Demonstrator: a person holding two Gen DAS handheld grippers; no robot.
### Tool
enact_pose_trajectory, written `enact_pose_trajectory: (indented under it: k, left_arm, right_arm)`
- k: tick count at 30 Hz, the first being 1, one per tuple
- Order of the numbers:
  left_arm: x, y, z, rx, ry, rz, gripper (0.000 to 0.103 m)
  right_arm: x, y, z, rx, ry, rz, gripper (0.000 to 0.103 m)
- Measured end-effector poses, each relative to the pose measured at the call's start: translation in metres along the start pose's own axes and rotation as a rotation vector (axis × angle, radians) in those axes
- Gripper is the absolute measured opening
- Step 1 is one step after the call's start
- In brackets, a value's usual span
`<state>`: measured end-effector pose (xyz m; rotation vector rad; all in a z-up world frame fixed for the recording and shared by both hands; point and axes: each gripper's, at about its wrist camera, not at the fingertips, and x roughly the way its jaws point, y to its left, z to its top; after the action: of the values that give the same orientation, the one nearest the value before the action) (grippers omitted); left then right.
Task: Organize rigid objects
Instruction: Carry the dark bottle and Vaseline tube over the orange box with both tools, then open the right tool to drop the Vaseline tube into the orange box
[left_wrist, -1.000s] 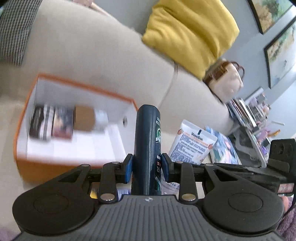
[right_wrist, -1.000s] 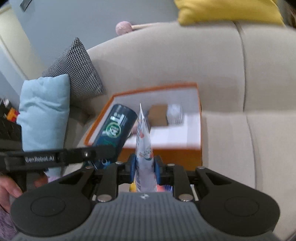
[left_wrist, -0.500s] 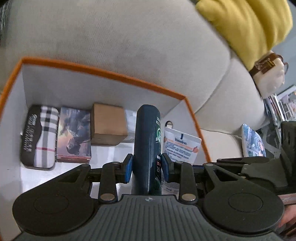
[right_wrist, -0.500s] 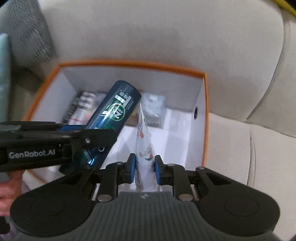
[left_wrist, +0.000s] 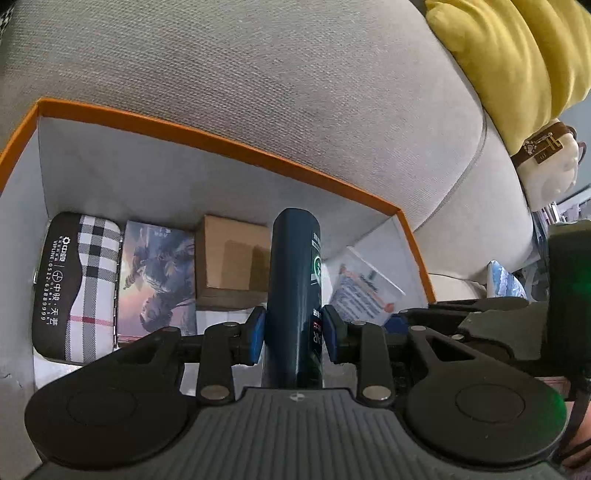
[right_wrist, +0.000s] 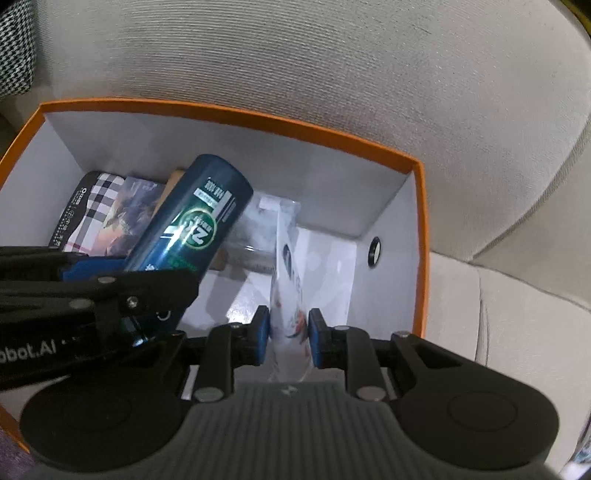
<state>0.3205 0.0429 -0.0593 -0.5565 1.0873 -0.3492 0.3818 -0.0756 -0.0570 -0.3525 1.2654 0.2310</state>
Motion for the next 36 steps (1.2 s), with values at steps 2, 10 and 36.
enact_pose_trajectory:
  k: [2, 10, 36]
  left_arm:
    - [0.0, 0.002, 0.0, -0.004, 0.004, -0.005, 0.036]
    - [-0.002, 0.003, -0.001, -0.014, 0.008, -0.018, 0.036]
    - [0.006, -0.013, -0.002, -0.005, 0.021, -0.009, 0.036]
  right_arm:
    - [-0.004, 0.002, -0.001, -0.041, -0.023, -0.019, 0.022]
    - [-0.028, -0.009, -0.003, -0.173, -0.106, -0.06, 0.024]
    - [-0.035, -0.028, 0.016, -0.048, -0.212, -0.038, 0.004]
